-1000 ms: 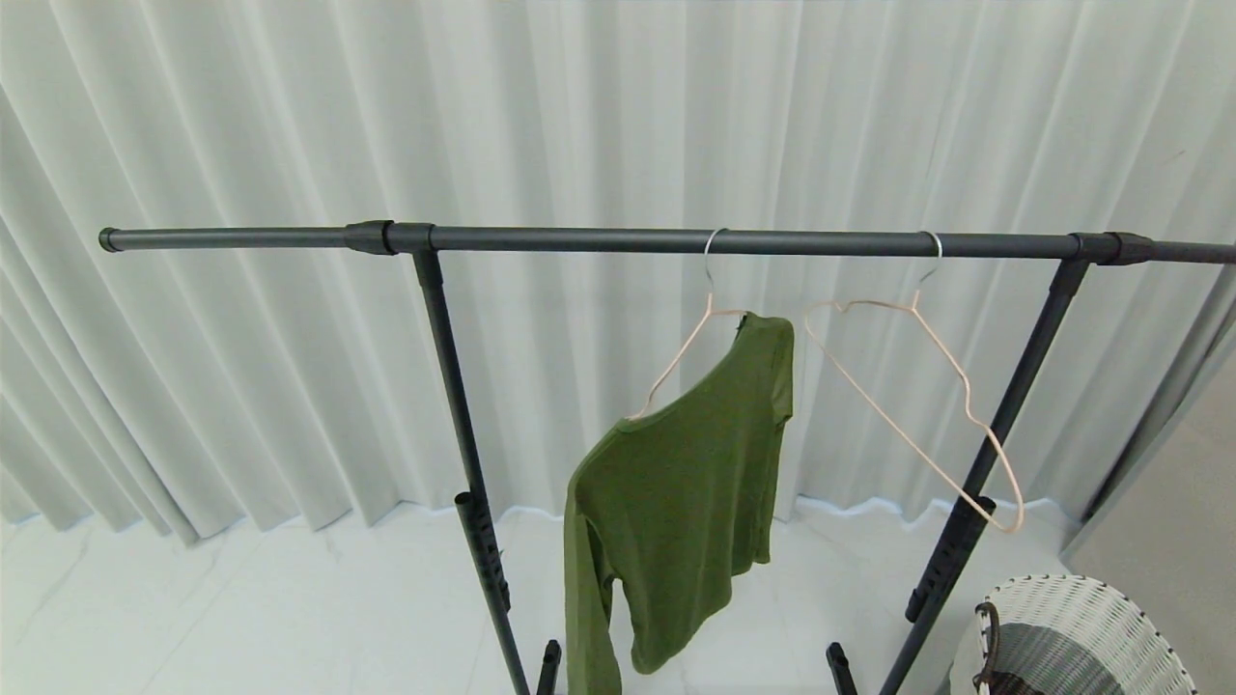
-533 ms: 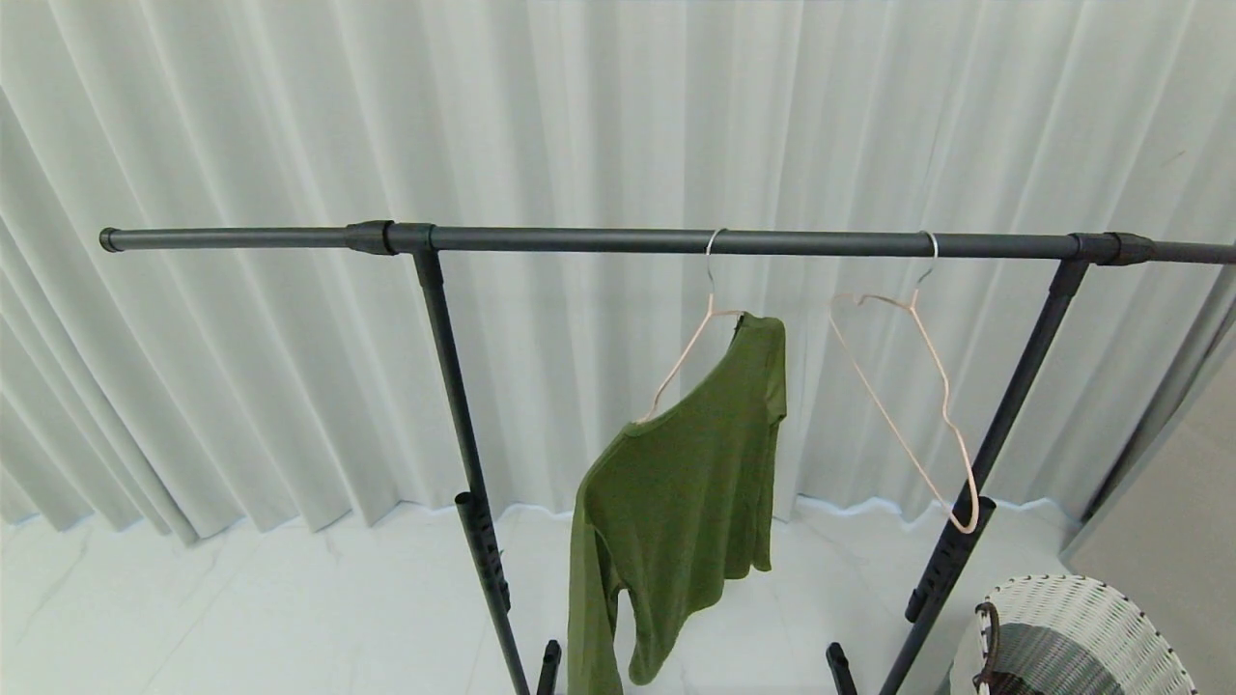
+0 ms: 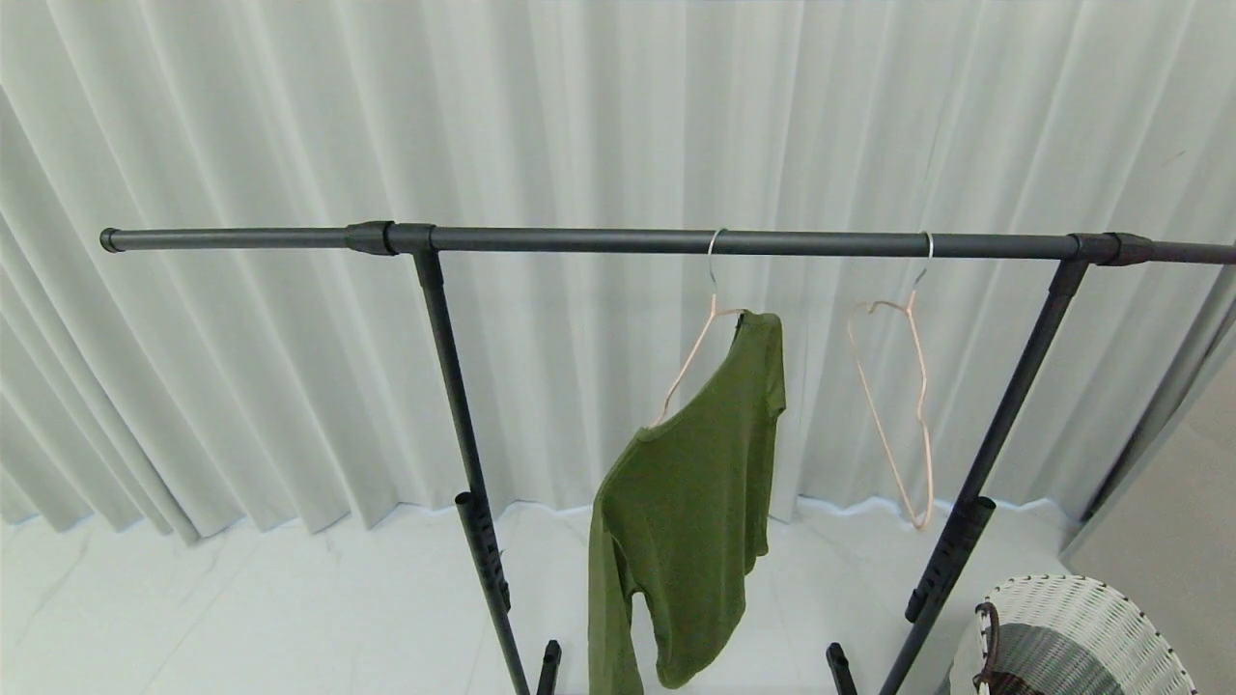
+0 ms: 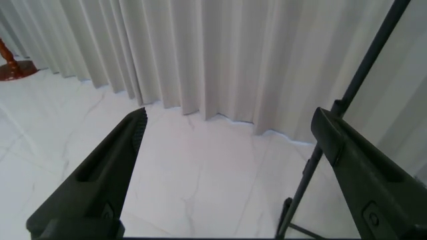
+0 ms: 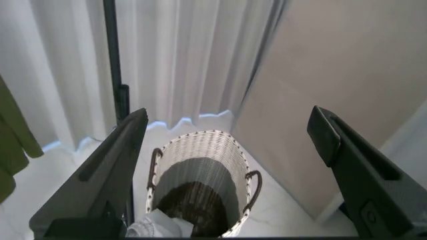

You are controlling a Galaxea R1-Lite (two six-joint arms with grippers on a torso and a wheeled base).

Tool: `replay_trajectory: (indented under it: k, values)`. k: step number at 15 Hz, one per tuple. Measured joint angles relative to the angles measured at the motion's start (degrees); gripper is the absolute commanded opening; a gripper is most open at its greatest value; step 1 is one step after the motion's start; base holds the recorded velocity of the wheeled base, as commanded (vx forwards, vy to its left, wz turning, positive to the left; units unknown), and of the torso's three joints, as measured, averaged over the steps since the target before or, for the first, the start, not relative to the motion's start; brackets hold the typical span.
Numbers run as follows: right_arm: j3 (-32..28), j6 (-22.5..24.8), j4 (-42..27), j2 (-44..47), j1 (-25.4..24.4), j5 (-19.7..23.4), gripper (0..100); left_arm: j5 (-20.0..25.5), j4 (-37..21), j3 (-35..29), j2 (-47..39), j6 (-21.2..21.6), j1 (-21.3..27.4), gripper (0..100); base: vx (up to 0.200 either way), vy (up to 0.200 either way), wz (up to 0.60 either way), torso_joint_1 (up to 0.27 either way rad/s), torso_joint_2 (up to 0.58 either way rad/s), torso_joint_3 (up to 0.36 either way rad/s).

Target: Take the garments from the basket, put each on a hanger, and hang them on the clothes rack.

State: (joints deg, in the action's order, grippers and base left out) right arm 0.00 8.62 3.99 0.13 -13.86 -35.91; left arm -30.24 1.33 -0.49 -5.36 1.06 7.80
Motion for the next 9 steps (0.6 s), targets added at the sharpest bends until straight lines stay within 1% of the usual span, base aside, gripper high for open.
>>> replay_trajectory:
  k: [1,3,4,5,6,7,9]
  values:
    - [0.0,0.0,0.1,0.0,0.0,0.5,100,2.6,0.1,0.1,0.0,-0.1,0.0,100,0.0,0.0,0.0,0.0,0.0,0.0]
    - [0.0,-0.1,0.6,0.0,0.0,5.9,100,11.4,0.7,0.3,0.0,-0.3,0.0,100,0.0,0.0,0.0,0.0,0.0,0.0]
    - [0.0,-0.1,0.6,0.0,0.0,7.5,100,14.0,0.8,0.4,0.0,-0.6,0.0,100,0.0,0.0,0.0,0.0,0.0,0.0]
    - [0.0,-0.2,0.6,0.0,0.0,11.0,100,16.0,0.8,0.4,0.0,-1.8,0.0,100,0.0,0.0,0.0,0.0,0.0,0.0]
    - [0.0,-1.0,0.5,0.0,0.0,14.7,100,20.2,0.7,0.4,0.0,-3.7,0.0,100,0.0,0.0,0.0,0.0,0.0,0.0]
    - [0.0,-2.3,0.5,0.0,0.0,16.5,100,23.1,-0.2,0.4,0.0,-4.6,0.0,100,0.0,0.0,0.0,0.0,0.0,0.0]
    - [0.0,-5.4,0.3,0.0,0.0,17.9,100,23.9,-1.1,0.4,0.0,-4.9,0.0,100,0.0,0.0,0.0,0.0,0.0,0.0]
